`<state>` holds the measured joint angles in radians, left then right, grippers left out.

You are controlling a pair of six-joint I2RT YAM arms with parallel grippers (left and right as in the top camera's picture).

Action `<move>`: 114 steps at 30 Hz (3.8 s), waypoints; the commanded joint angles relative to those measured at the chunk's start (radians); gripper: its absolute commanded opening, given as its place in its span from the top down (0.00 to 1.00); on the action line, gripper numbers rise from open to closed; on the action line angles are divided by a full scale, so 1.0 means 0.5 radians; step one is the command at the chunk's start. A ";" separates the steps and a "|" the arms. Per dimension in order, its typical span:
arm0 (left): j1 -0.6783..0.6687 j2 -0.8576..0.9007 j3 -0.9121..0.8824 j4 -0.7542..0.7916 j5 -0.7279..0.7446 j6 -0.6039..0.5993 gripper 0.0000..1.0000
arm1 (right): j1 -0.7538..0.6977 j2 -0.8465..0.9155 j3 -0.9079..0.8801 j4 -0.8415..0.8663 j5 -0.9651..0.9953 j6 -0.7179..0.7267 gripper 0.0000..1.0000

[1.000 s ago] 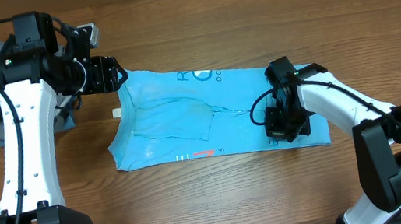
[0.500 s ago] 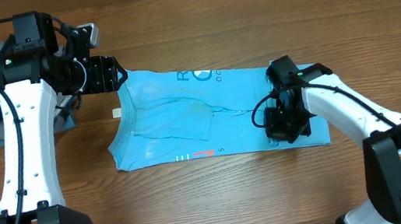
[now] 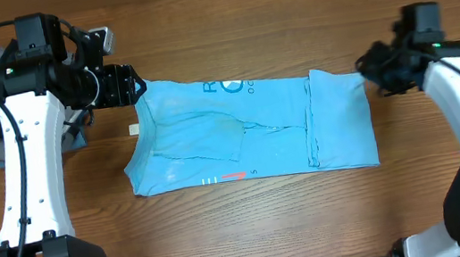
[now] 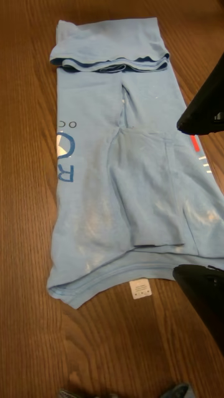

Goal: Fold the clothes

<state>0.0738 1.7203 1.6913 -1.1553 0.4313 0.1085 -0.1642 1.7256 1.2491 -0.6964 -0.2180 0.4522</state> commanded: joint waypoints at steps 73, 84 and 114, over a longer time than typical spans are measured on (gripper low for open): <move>0.011 -0.115 0.057 -0.030 0.007 0.130 0.22 | -0.594 0.033 -0.133 -0.449 -0.719 -1.209 0.20; 0.011 -0.114 0.056 -0.039 -0.085 0.226 0.02 | -0.590 0.430 -0.171 -0.378 -0.779 -1.386 0.18; 0.011 -0.113 0.056 -0.038 -0.076 0.224 0.00 | -0.393 0.671 -0.077 -0.500 -0.772 -1.221 0.96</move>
<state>0.0738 1.6932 1.6917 -1.1751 0.3889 0.1955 -0.3298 2.0369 1.1755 -0.9279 -0.6888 -0.2119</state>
